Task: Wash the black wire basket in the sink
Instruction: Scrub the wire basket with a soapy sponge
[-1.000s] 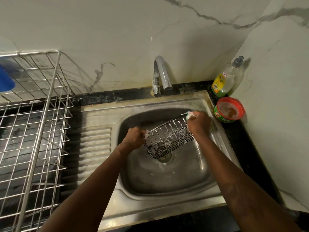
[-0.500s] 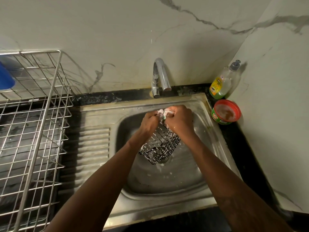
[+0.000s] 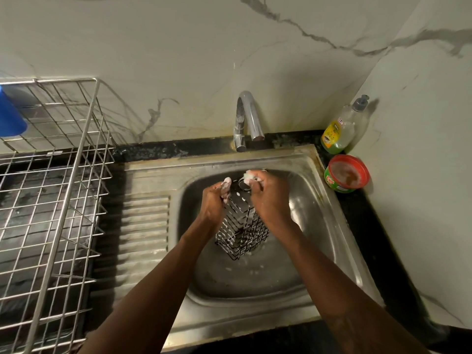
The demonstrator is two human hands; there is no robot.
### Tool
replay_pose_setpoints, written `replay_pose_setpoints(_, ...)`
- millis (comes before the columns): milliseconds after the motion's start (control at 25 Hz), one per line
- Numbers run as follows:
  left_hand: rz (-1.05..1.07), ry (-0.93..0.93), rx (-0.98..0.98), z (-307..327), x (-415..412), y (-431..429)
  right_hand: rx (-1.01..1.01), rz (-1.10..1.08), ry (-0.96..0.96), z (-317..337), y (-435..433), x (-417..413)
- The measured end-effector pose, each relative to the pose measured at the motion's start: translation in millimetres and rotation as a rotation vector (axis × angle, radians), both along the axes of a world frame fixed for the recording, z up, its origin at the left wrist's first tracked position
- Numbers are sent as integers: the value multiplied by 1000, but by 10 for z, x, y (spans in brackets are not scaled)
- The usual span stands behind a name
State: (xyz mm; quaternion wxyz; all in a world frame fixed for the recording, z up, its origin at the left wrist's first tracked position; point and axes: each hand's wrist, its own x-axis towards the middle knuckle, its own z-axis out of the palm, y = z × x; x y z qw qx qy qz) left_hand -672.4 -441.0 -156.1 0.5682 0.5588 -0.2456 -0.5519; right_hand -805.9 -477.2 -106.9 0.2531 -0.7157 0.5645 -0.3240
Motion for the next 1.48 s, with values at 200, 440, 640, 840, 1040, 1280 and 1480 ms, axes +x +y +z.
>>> replay_pose_setpoints(200,-55,-129,-29,-93,89,65,-142,284,142,-117,11,165)
replay_pose_setpoints(440,-67,-212,-42,-180,278,140,-91,127,171,-216,5,89)
replay_pose_setpoints(640,-170,-361,-45,-271,373,70,-172,326,182,-247,189,271)
replay_pose_setpoints(840,-301,-828,24,-51,350,-47,-390,443,250,-340,199,-143)
replay_pose_setpoints(1040,-750,-1065,114,327,302,-420,-508,293,332,-331,115,-197)
replay_pose_setpoints(1280,-722,-1261,146,333,98,-553,-349,126,174,-387,37,-249)
replay_pose_setpoints(1480,-492,-661,253,86,362,-297,-251,53,79,-394,-4,-371)
